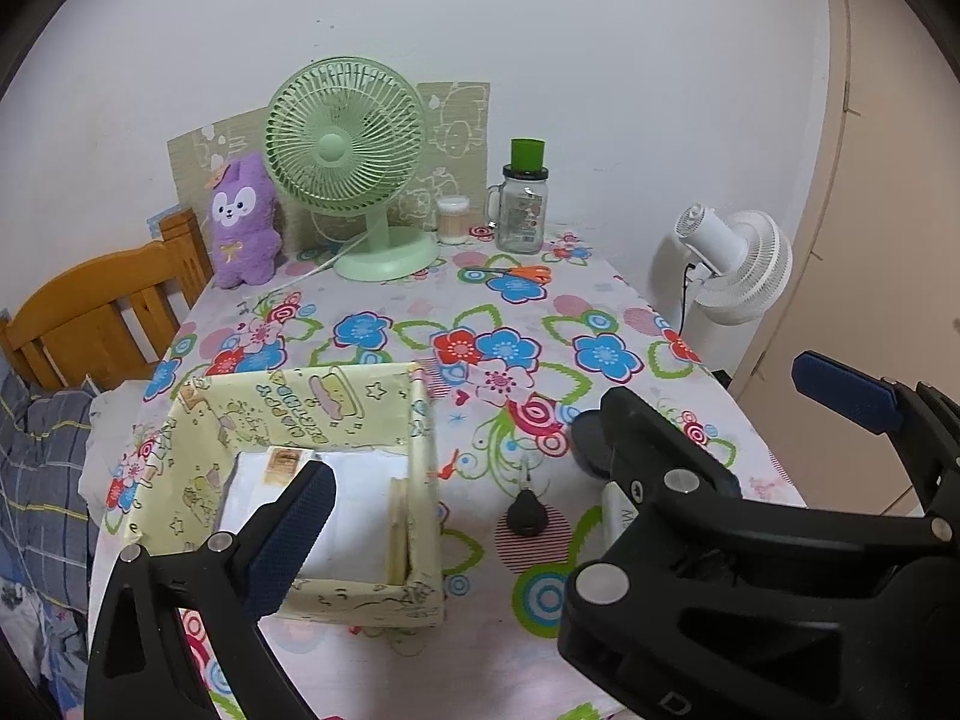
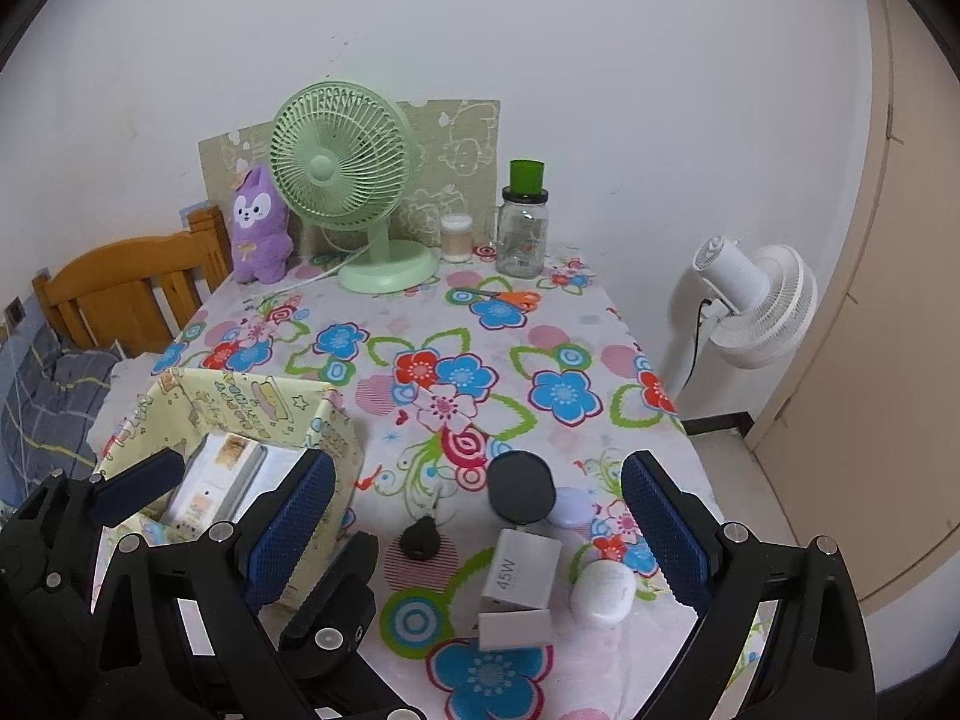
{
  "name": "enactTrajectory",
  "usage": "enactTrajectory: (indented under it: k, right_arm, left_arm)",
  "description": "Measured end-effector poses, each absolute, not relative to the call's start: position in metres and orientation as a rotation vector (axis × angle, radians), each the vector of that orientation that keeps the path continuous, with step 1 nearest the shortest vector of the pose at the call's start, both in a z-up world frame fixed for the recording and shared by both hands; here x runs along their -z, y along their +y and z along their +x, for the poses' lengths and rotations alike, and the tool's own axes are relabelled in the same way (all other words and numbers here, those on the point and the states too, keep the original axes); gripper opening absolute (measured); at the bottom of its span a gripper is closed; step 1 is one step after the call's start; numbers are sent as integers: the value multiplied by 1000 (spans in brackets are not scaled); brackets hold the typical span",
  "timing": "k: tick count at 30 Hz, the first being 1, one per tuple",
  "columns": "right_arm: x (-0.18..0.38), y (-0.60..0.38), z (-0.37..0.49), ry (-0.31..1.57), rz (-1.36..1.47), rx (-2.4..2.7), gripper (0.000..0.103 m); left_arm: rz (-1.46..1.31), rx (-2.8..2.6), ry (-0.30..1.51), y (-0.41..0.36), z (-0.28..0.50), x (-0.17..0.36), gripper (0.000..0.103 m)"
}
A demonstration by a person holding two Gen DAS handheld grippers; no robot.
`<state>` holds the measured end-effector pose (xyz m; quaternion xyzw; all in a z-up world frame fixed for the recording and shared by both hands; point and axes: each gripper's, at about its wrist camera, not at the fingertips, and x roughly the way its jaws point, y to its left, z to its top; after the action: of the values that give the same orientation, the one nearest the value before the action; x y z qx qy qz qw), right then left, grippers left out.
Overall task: Organize rigid objects
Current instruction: 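Move left gripper to the white wall charger while right moves to the white puck, then grasp the white wall charger with left gripper while right grasps the white round puck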
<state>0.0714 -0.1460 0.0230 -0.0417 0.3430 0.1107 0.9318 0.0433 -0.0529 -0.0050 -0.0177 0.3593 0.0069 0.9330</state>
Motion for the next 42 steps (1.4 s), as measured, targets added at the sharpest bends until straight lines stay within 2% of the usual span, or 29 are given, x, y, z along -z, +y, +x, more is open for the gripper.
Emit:
enactTrajectory:
  k: [20, 42]
  right_arm:
    - [-3, -185, 75, 690, -76, -234, 98]
    - [50, -217, 89, 709, -59, -204, 98]
  left_arm:
    - [-40, 16, 720, -90, 50, 26, 101]
    - [-13, 71, 746, -123, 64, 74, 100]
